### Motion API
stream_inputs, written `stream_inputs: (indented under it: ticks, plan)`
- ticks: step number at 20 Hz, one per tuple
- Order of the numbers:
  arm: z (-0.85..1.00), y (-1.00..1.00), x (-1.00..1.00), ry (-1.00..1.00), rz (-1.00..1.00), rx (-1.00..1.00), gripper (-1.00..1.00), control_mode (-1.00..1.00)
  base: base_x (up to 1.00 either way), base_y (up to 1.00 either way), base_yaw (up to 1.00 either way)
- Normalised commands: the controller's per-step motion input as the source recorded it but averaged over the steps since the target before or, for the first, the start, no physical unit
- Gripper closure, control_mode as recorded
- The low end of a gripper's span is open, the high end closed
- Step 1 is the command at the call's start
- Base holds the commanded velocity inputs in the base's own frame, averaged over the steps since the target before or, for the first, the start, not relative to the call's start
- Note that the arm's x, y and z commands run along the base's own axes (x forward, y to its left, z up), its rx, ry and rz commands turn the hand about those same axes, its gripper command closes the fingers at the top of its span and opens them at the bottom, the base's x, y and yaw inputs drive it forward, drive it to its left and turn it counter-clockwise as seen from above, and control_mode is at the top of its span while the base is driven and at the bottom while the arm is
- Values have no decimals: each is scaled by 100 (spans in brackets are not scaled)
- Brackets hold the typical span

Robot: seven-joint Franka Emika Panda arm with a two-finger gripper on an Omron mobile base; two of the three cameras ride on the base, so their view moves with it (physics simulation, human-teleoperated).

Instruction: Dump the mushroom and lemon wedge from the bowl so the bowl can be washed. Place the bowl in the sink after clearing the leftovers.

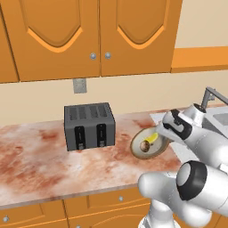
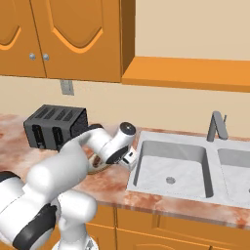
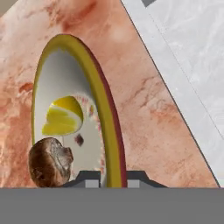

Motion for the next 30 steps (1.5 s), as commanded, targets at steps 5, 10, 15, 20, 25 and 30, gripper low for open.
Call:
stream_inputs:
  ticks: [5, 10, 15, 20, 25, 30]
  plan:
    - [44, -67, 0, 0, -27, 14, 100, -100, 0, 0, 0]
    - [39, -86, 3, 0, -25, 12, 100, -100, 0, 0, 0]
    - [21, -93, 8, 1, -21, 6, 100, -100, 0, 0, 0]
    - [1, -85, 0, 2, -13, 0, 100, -100, 0, 0, 0]
    - [0, -17, 0, 1, -3, -5, 100, -100, 0, 0, 0]
    - [-2, -4, 5, 1, 0, -6, 100, -100, 0, 0, 0]
